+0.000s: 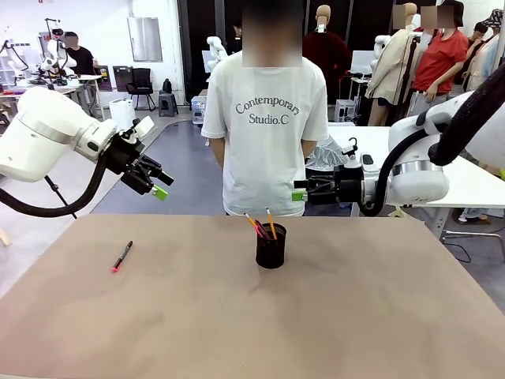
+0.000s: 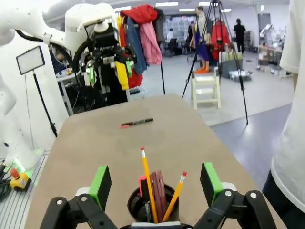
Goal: Place the pens into the pen holder.
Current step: Pick up a writing instrument from the table and place it into the Pen holder.
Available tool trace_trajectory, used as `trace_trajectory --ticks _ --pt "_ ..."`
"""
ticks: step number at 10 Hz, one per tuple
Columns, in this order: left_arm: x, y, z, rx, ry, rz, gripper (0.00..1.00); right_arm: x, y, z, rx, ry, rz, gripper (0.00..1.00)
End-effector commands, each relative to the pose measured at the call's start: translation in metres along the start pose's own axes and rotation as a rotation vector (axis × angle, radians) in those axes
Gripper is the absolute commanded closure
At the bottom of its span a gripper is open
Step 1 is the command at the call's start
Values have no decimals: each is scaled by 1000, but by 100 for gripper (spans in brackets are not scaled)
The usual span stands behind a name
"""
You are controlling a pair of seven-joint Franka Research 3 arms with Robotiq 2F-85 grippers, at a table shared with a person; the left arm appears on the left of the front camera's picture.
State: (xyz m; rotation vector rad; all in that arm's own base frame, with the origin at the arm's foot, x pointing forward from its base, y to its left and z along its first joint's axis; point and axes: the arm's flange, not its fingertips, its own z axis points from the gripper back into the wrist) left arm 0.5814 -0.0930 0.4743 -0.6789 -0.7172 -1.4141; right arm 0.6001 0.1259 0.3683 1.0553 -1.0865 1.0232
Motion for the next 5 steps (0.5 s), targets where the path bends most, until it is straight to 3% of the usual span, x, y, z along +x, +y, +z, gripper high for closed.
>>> trace_trajectory --ticks 1,5 --pt "1 0 1 5 -7 3 0 23 5 16 15 121 -64 0" --pt "1 0 1 5 -7 3 0 61 5 52 -14 341 -43 0"
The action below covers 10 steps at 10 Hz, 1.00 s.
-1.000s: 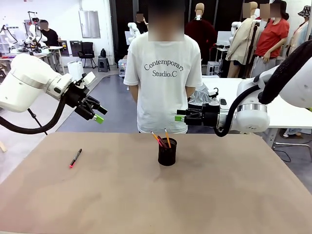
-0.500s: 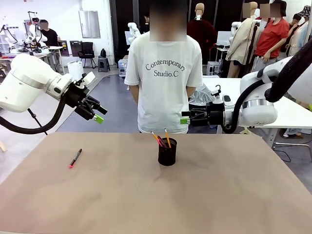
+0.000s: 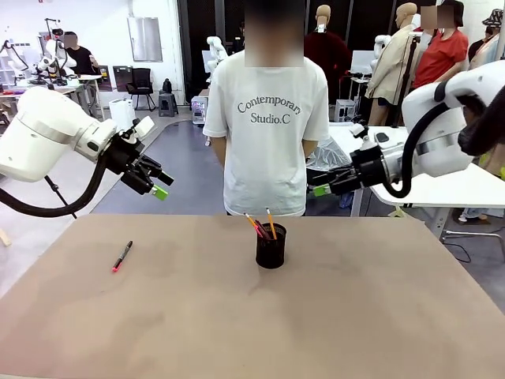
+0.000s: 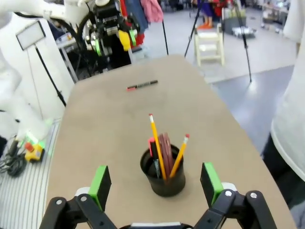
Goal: Place the pens into the pen holder.
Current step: Pick up a writing instrument from the table and place it into the Pen holder.
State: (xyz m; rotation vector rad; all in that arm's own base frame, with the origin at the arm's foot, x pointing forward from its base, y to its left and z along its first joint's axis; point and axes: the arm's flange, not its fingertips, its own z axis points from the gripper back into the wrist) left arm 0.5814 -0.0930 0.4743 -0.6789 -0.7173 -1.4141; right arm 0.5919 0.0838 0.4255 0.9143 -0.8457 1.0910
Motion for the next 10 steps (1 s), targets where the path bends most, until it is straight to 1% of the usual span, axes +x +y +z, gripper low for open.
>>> trace_trajectory --ticks 1,2,3,5,7,8,10 --pt "1 0 1 5 -7 3 0 16 -7 18 -20 156 62 0" --pt "1 0 1 5 -7 3 0 18 -7 28 -31 186 106 0" --pt "1 0 1 5 -7 3 0 21 -6 38 -11 220 137 0" --pt "1 0 1 5 -7 3 0 24 -2 57 63 265 139 0" --pt "1 0 1 5 -7 3 0 25 -3 69 71 275 132 0" --pt "1 0 1 5 -7 3 0 21 -3 68 38 261 151 0" --pt "1 0 1 5 -7 3 0 19 -2 64 59 260 143 0"
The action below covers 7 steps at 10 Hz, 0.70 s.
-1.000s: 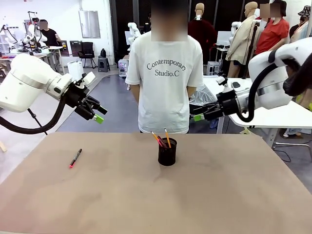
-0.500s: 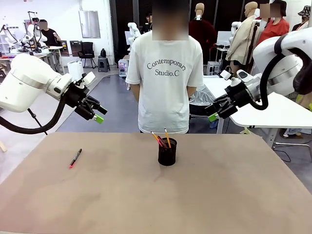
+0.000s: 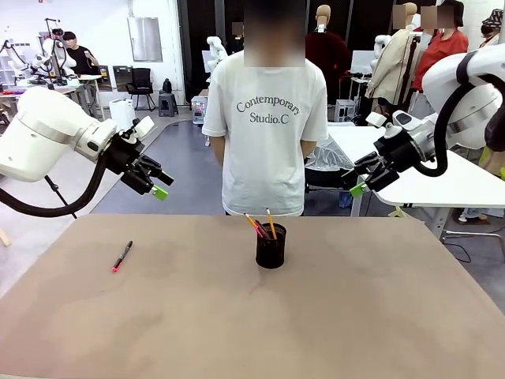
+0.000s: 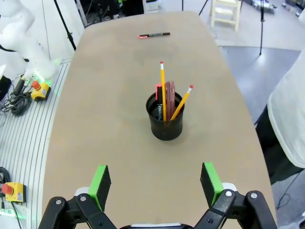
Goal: Place the pens into the pen holder.
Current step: Pick up a writing instrument from the table and place it into the Pen holder.
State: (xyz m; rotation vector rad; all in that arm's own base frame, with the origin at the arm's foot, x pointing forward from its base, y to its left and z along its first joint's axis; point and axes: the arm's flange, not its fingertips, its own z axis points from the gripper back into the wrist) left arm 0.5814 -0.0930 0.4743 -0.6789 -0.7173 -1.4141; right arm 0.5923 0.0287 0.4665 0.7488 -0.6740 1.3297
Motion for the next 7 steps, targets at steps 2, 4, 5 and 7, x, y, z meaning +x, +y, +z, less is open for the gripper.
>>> trace_trajectory --ticks 2,4,5,7 --pt "1 0 1 5 -7 3 0 2 1 -2 1 1 3 0" --pt "1 0 1 5 -7 3 0 2 1 -2 1 1 3 0" --pt "1 0 1 5 -7 3 0 2 1 -2 1 1 3 0" --pt "1 0 1 5 -7 3 0 2 1 -2 1 1 3 0"
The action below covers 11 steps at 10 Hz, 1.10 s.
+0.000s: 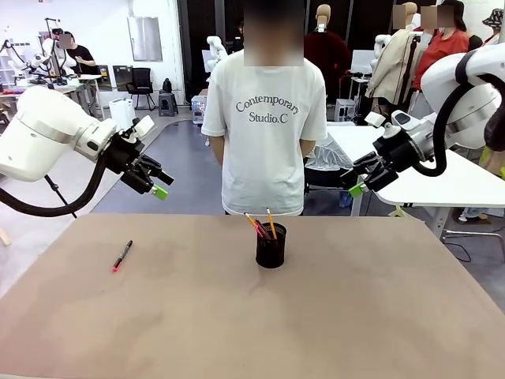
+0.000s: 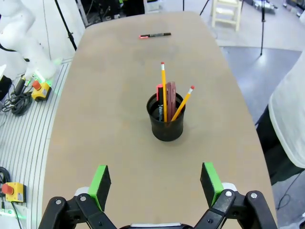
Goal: Place the pens into the pen holder.
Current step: Pick up a writing instrument from the table and place it into the Pen holder.
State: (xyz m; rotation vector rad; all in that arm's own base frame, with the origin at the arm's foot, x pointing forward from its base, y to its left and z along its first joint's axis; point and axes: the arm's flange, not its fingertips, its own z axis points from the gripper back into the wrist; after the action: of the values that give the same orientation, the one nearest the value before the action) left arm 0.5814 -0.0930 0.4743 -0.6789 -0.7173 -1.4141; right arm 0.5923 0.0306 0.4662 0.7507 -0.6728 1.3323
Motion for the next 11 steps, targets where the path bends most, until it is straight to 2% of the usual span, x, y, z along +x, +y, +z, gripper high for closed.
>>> trace_trajectory --ticks 1,11 --pt "1 0 1 5 -7 3 0 1 1 -1 -2 1 1 0" --pt "1 0 1 5 -7 3 0 1 1 -1 -2 1 1 0"
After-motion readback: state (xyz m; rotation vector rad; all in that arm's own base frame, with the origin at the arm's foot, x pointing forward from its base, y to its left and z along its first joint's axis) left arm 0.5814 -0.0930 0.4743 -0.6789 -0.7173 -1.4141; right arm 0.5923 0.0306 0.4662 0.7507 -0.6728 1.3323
